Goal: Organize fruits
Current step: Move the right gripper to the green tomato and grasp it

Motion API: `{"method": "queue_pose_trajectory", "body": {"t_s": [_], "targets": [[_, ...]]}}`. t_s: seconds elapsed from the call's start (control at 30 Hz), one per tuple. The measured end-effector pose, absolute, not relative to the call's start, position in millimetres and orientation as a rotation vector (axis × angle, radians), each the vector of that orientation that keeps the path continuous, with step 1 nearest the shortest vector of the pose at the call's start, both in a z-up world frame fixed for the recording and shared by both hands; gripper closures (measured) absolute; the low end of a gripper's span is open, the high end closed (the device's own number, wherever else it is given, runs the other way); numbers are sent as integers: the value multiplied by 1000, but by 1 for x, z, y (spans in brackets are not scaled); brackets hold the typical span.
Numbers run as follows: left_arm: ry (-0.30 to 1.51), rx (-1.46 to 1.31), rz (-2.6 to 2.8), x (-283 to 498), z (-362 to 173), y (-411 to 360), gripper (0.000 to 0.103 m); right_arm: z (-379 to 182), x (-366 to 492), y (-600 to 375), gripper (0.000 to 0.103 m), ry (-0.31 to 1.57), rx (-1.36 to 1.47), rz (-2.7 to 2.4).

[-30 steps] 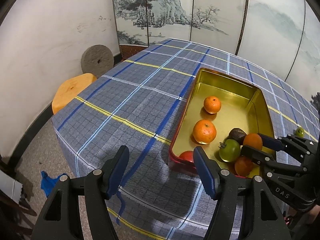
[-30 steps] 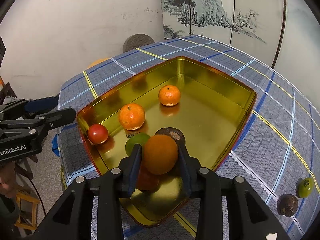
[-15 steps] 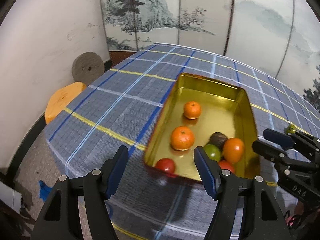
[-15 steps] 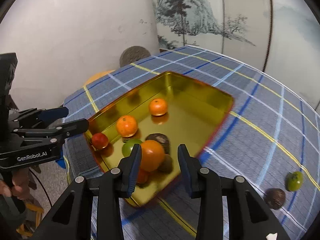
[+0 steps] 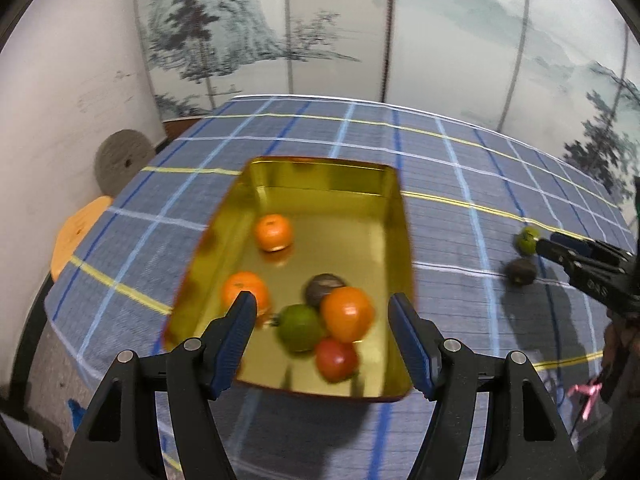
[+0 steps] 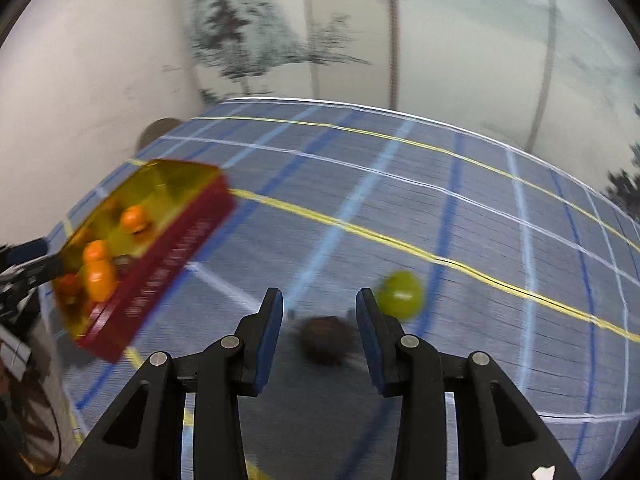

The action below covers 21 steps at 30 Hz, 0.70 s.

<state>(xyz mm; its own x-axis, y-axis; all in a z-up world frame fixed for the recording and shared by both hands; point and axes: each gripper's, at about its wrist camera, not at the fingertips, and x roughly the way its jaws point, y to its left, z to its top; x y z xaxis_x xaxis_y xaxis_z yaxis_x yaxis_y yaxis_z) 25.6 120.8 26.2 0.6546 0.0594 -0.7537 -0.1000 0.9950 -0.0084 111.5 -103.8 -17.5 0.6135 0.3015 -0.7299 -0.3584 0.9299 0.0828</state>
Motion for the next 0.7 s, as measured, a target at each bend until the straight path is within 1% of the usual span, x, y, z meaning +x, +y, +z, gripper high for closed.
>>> {"method": "queue_pose_trajectory", "body": {"t_s": [0.23,0.7], "targets": [[871,-11,11,38,24,85,34,-36,131,-138,67,871,-67,330],[901,16,-92,60,12,32,34,-60,159,-130,67,917,-87,367]]}}
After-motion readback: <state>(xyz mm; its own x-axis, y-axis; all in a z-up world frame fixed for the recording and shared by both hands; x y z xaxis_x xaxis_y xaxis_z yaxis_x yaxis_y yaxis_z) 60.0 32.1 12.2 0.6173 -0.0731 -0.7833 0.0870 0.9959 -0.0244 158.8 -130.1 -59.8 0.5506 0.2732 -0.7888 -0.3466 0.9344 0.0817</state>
